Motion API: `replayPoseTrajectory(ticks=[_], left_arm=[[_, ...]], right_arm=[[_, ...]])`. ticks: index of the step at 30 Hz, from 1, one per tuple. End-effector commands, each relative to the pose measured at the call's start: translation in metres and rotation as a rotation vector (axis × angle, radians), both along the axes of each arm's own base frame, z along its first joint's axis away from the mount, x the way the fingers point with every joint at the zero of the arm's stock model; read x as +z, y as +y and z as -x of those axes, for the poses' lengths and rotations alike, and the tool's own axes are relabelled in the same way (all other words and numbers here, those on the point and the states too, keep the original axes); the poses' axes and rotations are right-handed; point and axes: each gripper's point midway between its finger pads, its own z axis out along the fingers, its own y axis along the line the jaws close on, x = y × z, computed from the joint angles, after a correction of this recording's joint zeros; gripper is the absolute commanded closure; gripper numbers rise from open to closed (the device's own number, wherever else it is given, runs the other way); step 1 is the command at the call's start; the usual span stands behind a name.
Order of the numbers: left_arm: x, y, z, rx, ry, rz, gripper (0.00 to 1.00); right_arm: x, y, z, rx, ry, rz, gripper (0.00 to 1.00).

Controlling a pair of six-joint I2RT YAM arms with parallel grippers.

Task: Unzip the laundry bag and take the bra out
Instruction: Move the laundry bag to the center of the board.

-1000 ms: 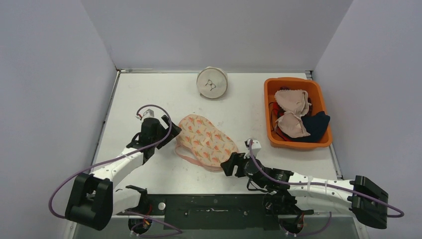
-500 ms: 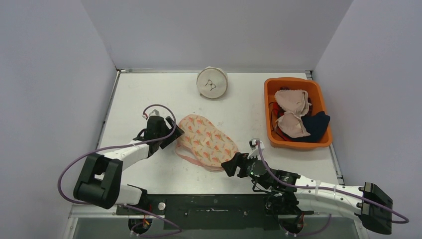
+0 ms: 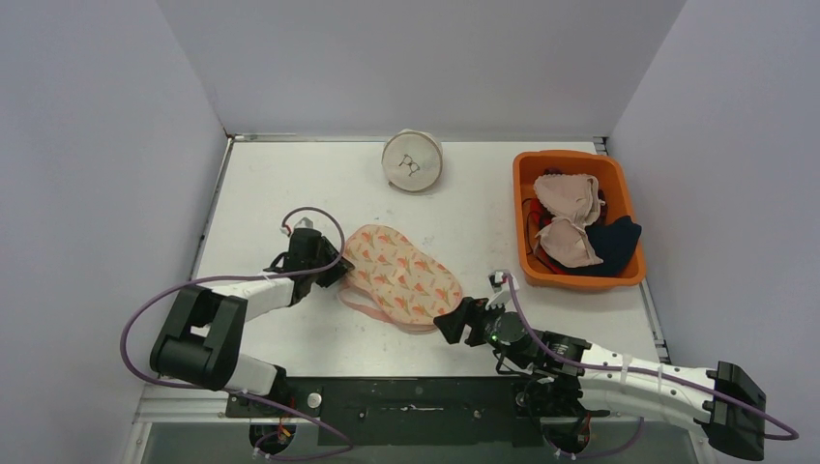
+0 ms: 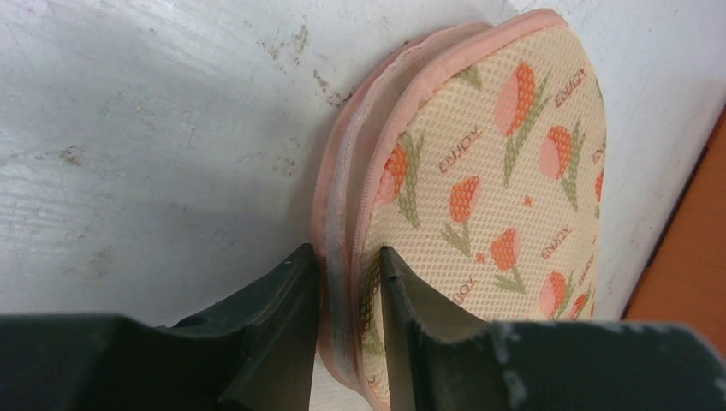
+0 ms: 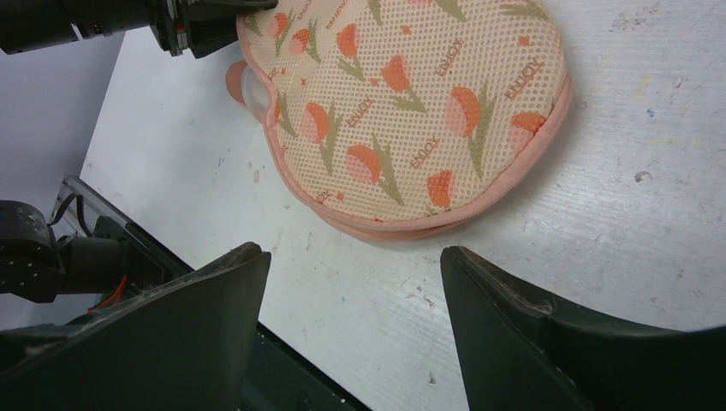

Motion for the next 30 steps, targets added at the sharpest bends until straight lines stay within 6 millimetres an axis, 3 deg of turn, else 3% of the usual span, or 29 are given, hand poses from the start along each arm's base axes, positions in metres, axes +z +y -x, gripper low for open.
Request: replayPoseTrajectory(ticks=[1, 8, 14, 21, 26, 30], left_arm=[[0.018, -0.004, -0.006, 0.002, -0.073, 0.043, 0.75], [0.042, 0.002, -0.011, 0.061, -0.164, 0.075, 1.00], [0.070, 0.017, -0.032, 0.173, -0.268, 0.089, 1.00], [0.093, 0.056, -0.068, 0.379, -0.379, 0.134, 1.00], [0.095, 0.090, -0.092, 0.520, -0.427, 0.159, 1.00], [0.083, 0.123, -0.106, 0.654, -0.434, 0.160, 1.00]], right_arm=[[0.003, -0.003, -0.004, -0.021, -0.015, -0.004, 0.26], [0.005, -0.006, -0.005, -0.024, -0.023, -0.002, 0.26], [0.004, -0.012, -0.004, -0.027, -0.037, 0.010, 0.27], [0.000, -0.016, -0.004, -0.022, -0.051, 0.042, 0.28], [-0.003, -0.016, -0.003, -0.012, -0.051, 0.047, 0.28], [-0.005, -0.014, -0.002, -0.001, -0.054, 0.051, 0.28]])
